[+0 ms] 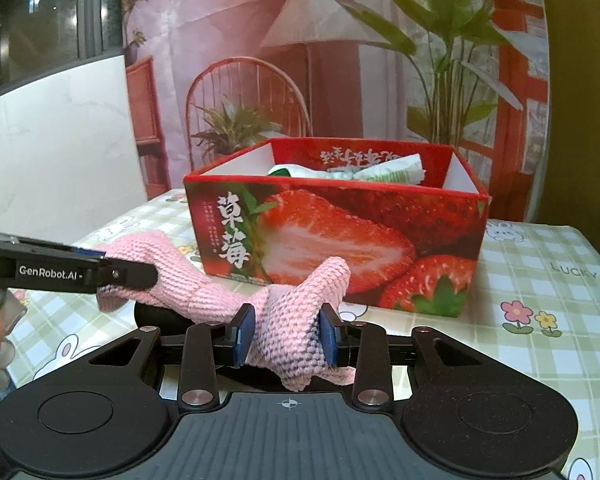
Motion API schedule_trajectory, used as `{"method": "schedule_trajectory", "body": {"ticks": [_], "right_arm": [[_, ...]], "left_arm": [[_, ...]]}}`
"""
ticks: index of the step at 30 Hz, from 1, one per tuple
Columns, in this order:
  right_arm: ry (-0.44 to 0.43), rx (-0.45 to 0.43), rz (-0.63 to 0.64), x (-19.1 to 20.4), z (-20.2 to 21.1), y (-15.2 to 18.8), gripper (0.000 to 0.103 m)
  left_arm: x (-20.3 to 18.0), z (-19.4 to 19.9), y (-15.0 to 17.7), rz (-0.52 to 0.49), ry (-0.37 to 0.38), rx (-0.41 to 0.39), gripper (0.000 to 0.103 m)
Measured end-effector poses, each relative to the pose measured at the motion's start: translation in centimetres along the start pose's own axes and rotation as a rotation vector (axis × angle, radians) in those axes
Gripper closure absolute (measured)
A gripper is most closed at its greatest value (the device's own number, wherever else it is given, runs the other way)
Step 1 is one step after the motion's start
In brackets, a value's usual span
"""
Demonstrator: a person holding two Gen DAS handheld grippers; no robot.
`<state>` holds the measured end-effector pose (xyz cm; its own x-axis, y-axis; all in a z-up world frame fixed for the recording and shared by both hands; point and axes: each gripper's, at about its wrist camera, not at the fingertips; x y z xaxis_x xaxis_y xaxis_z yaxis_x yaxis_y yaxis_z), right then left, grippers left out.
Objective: Organize soft objects
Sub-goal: 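Close the left gripper on the middle of the pink sock and lift it, then lift the pink sock off the black eye mask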
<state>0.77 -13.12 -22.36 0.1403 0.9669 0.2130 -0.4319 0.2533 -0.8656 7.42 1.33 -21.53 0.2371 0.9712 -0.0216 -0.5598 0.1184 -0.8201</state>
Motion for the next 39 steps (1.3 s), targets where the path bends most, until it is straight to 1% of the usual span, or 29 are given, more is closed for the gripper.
{"method": "schedule_trajectory", "body": {"ticks": [2,5,7,11,13,14,16,19,23,26,28,29,30,31,32,34,39], "right_arm": [[-0.001,0.011,-0.003,0.1,-0.1,0.1,0.075],[-0.009,0.007,0.003,0.2,0.0,0.1,0.077],[-0.017,0.006,0.006,0.3,0.0,0.1,0.081],[-0.003,0.048,-0.008,0.0,-0.7,0.5,0.081],[0.005,0.064,-0.022,-0.3,-0.8,0.8,0.081],[0.013,0.075,-0.034,-0.5,-0.8,0.9,0.081],[0.021,0.087,-0.062,-1.1,-0.9,1.1,0.079],[0.028,0.104,-0.087,-1.5,-1.0,1.4,0.075],[0.03,0.128,-0.097,-1.7,-1.2,1.7,0.072],[0.043,0.135,-0.102,-1.7,-1.1,1.7,0.066],[0.064,0.14,-0.11,-1.8,-0.9,1.8,0.054],[0.075,0.146,-0.118,-2.0,-0.9,1.8,0.051],[0.084,0.151,-0.129,-2.1,-0.8,1.9,0.05],[0.091,0.16,-0.143,-2.4,-0.8,2.1,0.049],[0.102,0.171,-0.16,-2.7,-0.9,2.2,0.048],[0.107,0.189,-0.19,-3.2,-1.2,2.6,0.046],[0.078,0.228,-0.241,-3.9,-2.0,3.4,0.048]], "left_arm": [[0.0,0.1,0.0,-0.002,0.022,-0.001,0.063],[-0.1,0.0,0.1,-0.011,0.053,-0.003,0.064],[0.1,-0.4,0.2,-0.001,0.062,0.012,0.064],[1.0,-1.4,0.4,0.052,0.048,0.082,0.063],[1.6,-1.9,0.5,0.083,0.036,0.121,0.056],[1.8,-2.0,0.6,0.096,0.037,0.133,0.056],[2.1,-2.1,0.7,0.107,0.038,0.144,0.051],[2.3,-2.4,0.8,0.119,0.033,0.167,0.046],[2.2,-2.9,0.9,0.119,0.033,0.19,0.046],[2.2,-2.9,1.1,0.118,0.036,0.193,0.046],[2.4,-3.0,1.3,0.123,0.038,0.197,0.048],[2.5,-3.1,1.4,0.127,0.038,0.196,0.051],[2.6,-3.2,1.4,0.132,0.038,0.198,0.057],[2.6,-3.3,1.4,0.134,0.04,0.201,0.061],[2.7,-3.3,1.5,0.136,0.044,0.204,0.062],[2.6,-3.3,1.5,0.136,0.053,0.202,0.069],[2.2,-3.1,1.5,0.123,0.067,0.192,0.074]]}}
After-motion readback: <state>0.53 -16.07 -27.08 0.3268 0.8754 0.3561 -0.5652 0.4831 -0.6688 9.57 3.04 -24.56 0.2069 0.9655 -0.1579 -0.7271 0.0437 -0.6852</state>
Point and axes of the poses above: each gripper's, at about its wrist camera, not at the fingertips, and z roughly against the way its jaws point, x to its left, y to its underside, and after that the axes turned 9 degrees about -y, right-handed
